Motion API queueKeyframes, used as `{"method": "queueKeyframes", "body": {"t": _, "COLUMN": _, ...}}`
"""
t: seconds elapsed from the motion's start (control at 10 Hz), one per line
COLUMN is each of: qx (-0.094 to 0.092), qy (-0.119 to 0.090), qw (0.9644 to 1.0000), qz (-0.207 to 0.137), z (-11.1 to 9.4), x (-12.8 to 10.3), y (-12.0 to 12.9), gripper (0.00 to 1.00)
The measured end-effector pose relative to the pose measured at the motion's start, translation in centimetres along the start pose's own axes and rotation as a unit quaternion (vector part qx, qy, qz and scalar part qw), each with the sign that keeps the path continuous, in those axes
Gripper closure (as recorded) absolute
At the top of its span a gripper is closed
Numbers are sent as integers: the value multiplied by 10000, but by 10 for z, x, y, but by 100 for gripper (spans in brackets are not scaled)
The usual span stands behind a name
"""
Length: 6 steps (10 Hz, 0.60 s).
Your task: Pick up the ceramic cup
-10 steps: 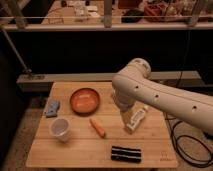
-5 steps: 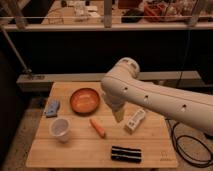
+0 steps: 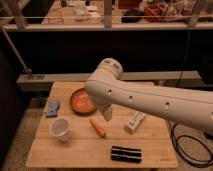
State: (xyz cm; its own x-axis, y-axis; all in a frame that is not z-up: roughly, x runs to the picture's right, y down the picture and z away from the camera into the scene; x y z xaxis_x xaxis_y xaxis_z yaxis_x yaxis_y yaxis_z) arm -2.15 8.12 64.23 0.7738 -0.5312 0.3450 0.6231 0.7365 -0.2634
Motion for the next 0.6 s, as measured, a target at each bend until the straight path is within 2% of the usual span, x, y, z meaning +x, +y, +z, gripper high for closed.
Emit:
{"method": "queueKeyframes", "body": {"t": 0.3, "qx": 97, "qy": -62, "qw": 9990, "qz": -432, "z": 7, "x": -24, "y": -15, "gripper": 20}}
{"method": "queueKeyframes", "body": {"t": 0.6, "qx": 205, "qy": -98, "qw": 9963, "qz": -832, "z": 14, "x": -42, "y": -26, "gripper": 20}}
